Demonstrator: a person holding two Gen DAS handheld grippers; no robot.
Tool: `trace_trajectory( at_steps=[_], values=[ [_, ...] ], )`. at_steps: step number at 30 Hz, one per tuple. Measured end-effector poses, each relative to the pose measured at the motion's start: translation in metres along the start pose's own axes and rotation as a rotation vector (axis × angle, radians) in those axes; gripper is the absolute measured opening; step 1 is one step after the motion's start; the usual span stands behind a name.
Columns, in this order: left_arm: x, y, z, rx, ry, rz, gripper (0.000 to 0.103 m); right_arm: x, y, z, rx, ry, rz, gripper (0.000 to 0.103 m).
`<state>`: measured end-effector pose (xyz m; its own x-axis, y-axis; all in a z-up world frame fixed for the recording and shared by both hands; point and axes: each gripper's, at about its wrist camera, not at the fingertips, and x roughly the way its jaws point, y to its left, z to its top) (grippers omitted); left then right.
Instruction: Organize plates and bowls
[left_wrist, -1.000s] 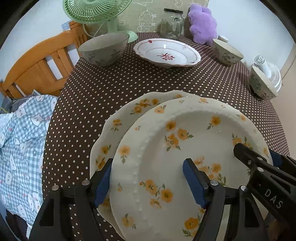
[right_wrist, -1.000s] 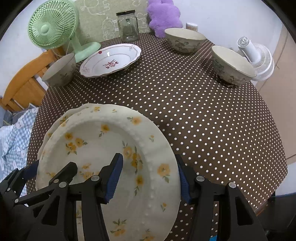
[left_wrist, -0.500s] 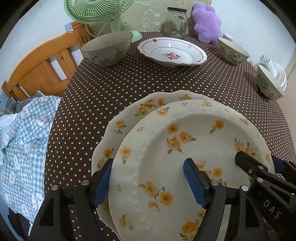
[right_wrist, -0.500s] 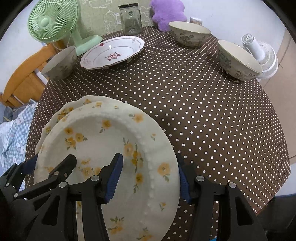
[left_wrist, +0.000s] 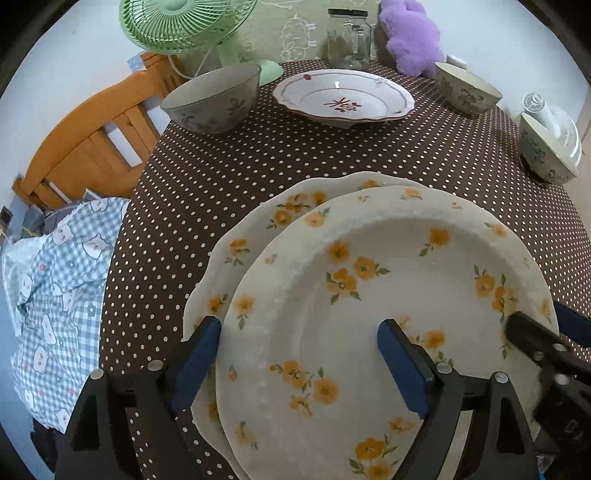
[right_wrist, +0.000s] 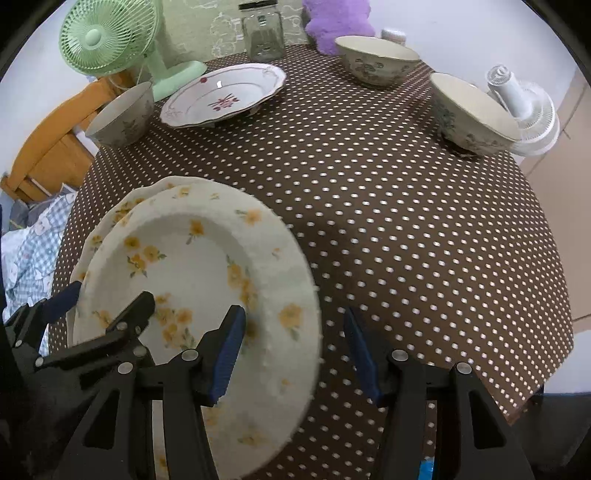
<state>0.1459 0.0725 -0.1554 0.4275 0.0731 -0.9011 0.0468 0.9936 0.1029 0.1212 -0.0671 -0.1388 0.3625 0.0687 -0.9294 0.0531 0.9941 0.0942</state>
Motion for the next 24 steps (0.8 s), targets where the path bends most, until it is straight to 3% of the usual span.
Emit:
trace_trajectory(
  at_steps=[3,5,6,24],
  values=[
    [-0.004,0.003,0.000,-0.003,-0.009,0.012,0.088,-0.008,-0.003,-0.002,-0.006,-0.017,-0.001,0.055],
    [-0.008,0.005,0.000,-0.005,-0.018,0.014,0.088,-0.013,0.002,-0.003,-0.026,-0.034,0.021,0.036],
    [-0.010,0.007,0.000,-0.004,-0.022,0.015,0.088,-0.013,0.005,-0.004,-0.043,-0.035,0.019,0.031],
    [-0.017,0.018,-0.003,0.004,-0.018,-0.004,0.088,0.006,0.029,0.011,-0.044,-0.027,-0.013,0.034]
  ],
)
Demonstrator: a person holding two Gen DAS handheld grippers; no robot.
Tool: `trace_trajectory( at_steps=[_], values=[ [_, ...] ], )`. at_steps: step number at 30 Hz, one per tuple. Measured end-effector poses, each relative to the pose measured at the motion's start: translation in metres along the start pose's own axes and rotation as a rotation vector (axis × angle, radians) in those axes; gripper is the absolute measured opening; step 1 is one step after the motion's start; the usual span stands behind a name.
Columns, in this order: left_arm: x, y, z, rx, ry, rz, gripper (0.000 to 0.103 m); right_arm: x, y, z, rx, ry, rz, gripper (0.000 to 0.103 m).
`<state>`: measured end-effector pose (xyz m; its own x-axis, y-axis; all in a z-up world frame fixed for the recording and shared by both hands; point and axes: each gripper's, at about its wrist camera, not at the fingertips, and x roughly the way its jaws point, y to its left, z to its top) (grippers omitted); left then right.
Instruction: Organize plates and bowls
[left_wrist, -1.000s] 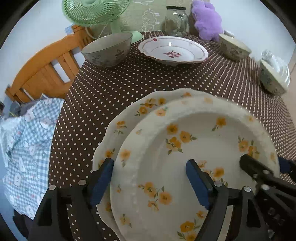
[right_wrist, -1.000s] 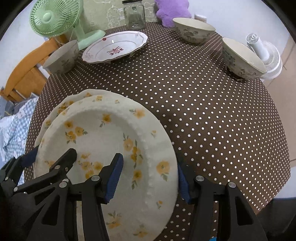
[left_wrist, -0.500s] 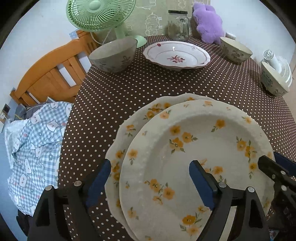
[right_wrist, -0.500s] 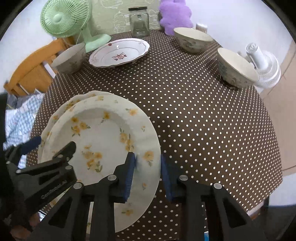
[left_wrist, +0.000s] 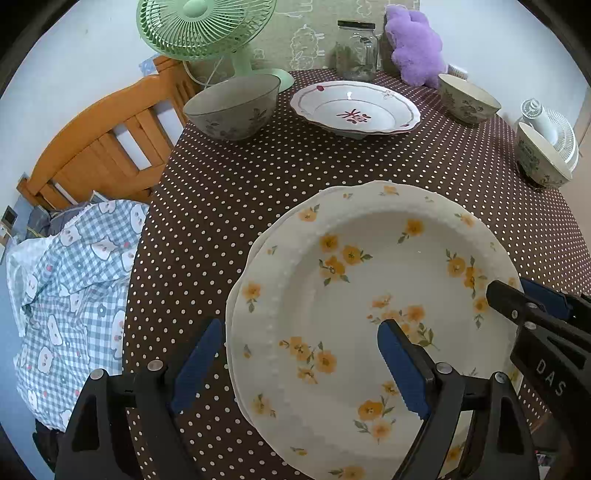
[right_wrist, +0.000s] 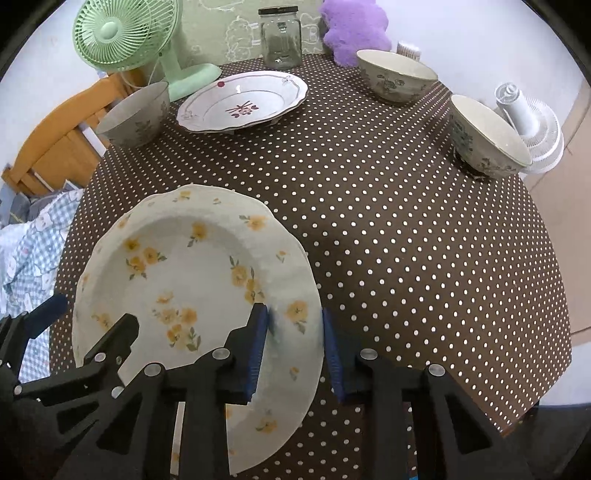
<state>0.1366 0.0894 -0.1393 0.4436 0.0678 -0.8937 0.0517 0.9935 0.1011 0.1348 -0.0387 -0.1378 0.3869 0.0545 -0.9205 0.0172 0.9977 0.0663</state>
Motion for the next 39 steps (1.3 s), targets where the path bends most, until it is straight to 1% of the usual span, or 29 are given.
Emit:
trace_trajectory(
  at_steps=[7,12,18,19,20,21,22,23,27,30,35,39],
  values=[
    [0.001,0.002,0.001,0.022,0.003,-0.019,0.088,0.004,0.009,0.005,0.021,-0.009,-0.058,0.037],
    [0.000,0.004,0.002,0.049,-0.002,-0.033,0.088,0.007,0.012,0.007,0.035,-0.032,-0.078,0.039],
    [-0.008,-0.001,0.004,0.084,-0.020,-0.084,0.089,0.002,0.007,0.007,0.070,-0.028,-0.057,0.040],
    [-0.010,-0.004,0.004,0.095,-0.027,-0.095,0.090,-0.002,0.005,0.006,0.074,-0.028,-0.054,0.045],
    [-0.012,-0.007,0.004,0.105,-0.034,-0.104,0.093,-0.005,0.005,0.005,0.075,-0.029,-0.051,0.058],
    [-0.015,-0.010,0.004,0.114,-0.044,-0.113,0.095,-0.009,0.003,0.003,0.081,-0.039,-0.043,0.066],
    [-0.018,-0.014,0.004,0.125,-0.053,-0.123,0.096,-0.015,-0.001,0.002,0.089,-0.062,-0.035,0.075],
    [-0.020,-0.017,0.005,0.133,-0.057,-0.127,0.097,-0.020,-0.003,0.000,0.092,-0.075,-0.033,0.079],
    [-0.028,-0.031,0.010,0.118,-0.074,-0.126,0.098,-0.030,-0.020,0.004,0.096,-0.096,0.001,0.080],
    [-0.034,-0.043,0.019,0.092,-0.089,-0.101,0.099,-0.034,-0.034,0.011,0.066,-0.115,0.032,0.080],
    [-0.040,-0.057,0.038,0.004,-0.101,-0.070,0.099,-0.043,-0.052,0.035,-0.002,-0.145,0.064,0.080],
    [-0.043,-0.064,0.062,-0.049,-0.127,-0.053,0.099,-0.043,-0.060,0.065,-0.031,-0.140,0.108,0.080]
  ],
)
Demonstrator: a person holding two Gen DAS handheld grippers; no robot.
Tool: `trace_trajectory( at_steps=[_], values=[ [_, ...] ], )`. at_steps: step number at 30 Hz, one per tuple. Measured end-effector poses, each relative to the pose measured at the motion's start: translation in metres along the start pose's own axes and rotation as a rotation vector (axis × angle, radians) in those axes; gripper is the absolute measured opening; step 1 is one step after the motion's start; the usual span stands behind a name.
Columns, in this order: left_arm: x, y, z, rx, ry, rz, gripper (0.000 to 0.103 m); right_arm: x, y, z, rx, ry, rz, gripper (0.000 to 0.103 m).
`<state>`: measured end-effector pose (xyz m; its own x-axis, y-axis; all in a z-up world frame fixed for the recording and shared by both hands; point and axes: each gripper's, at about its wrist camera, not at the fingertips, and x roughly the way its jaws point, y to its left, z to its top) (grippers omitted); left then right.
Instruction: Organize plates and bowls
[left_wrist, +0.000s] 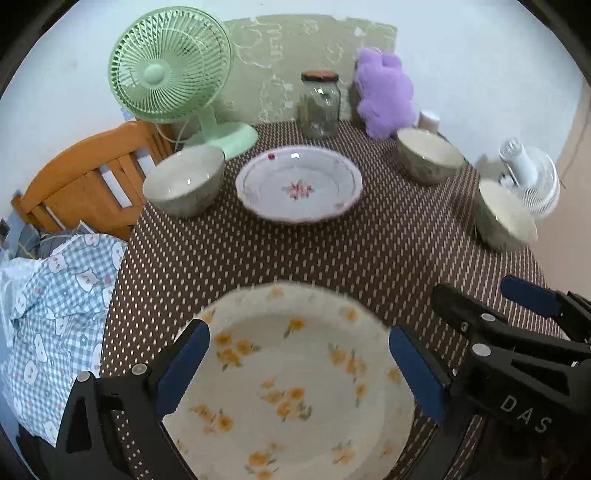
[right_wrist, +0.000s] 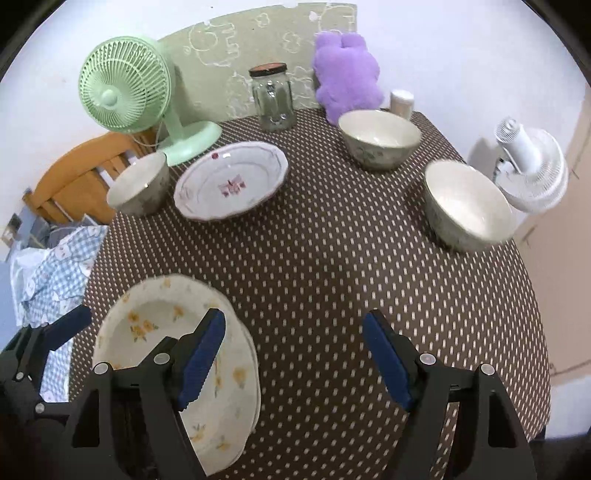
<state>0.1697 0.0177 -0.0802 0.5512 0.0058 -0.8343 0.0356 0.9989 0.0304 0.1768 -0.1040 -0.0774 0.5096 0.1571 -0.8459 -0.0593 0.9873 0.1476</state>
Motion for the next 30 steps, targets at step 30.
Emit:
trace_trajectory(
  at_steps=[30],
  values=[
    [0.155,0.051,0.119,-0.182,0.050,0.130,0.087,0.153,0.033,0.146,-0.080,0.008,0.007,0.080]
  ],
)
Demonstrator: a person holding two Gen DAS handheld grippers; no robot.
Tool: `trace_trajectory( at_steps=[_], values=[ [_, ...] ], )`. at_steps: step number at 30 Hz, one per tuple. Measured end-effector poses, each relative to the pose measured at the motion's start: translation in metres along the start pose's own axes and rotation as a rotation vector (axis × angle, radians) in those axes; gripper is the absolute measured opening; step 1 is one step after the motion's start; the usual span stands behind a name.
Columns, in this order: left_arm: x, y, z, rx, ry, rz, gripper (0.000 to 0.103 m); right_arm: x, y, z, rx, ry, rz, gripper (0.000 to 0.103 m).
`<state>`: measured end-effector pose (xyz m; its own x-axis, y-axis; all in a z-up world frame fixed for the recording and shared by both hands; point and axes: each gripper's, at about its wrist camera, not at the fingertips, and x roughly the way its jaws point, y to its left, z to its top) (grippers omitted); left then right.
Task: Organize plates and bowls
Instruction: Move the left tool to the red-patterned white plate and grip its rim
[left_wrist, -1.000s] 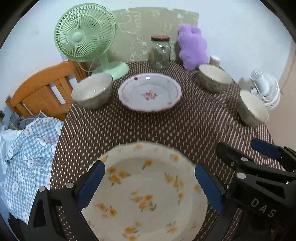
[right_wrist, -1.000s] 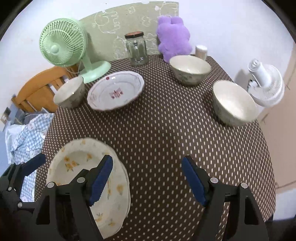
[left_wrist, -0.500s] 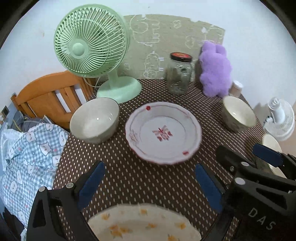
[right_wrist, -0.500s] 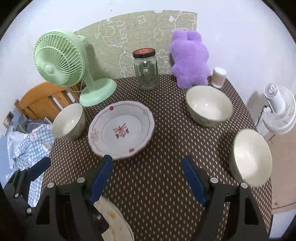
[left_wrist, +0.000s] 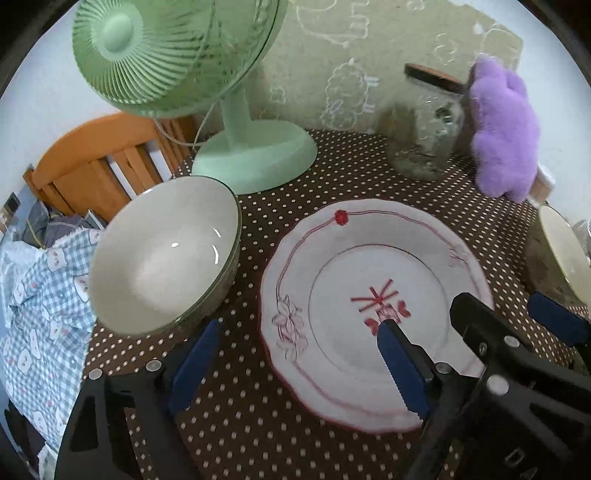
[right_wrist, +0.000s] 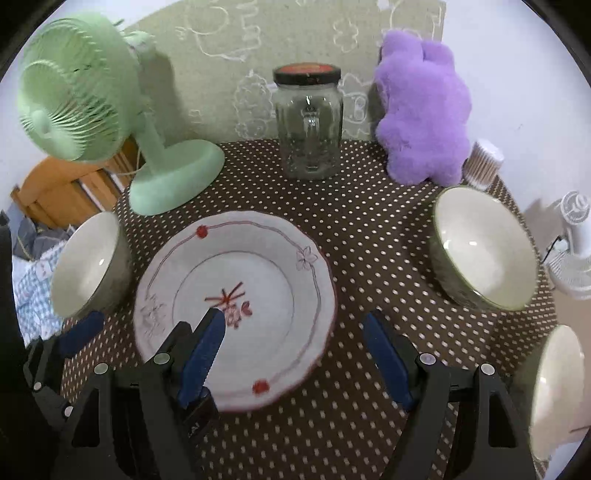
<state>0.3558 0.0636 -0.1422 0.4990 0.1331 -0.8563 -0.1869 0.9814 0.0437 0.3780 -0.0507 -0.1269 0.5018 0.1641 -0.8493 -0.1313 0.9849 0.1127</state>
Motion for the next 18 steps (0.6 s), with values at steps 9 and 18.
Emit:
trace_trajectory(
  at_steps=[9,18],
  values=[
    [0.025,-0.002,0.003,0.005,0.029,0.007,0.079,0.037,-0.001,0.006,0.010,0.042,-0.001,0.072],
    [0.028,-0.006,0.004,0.038,0.034,-0.006,0.063,0.052,-0.005,0.011,0.042,0.094,-0.034,0.041]
  ],
)
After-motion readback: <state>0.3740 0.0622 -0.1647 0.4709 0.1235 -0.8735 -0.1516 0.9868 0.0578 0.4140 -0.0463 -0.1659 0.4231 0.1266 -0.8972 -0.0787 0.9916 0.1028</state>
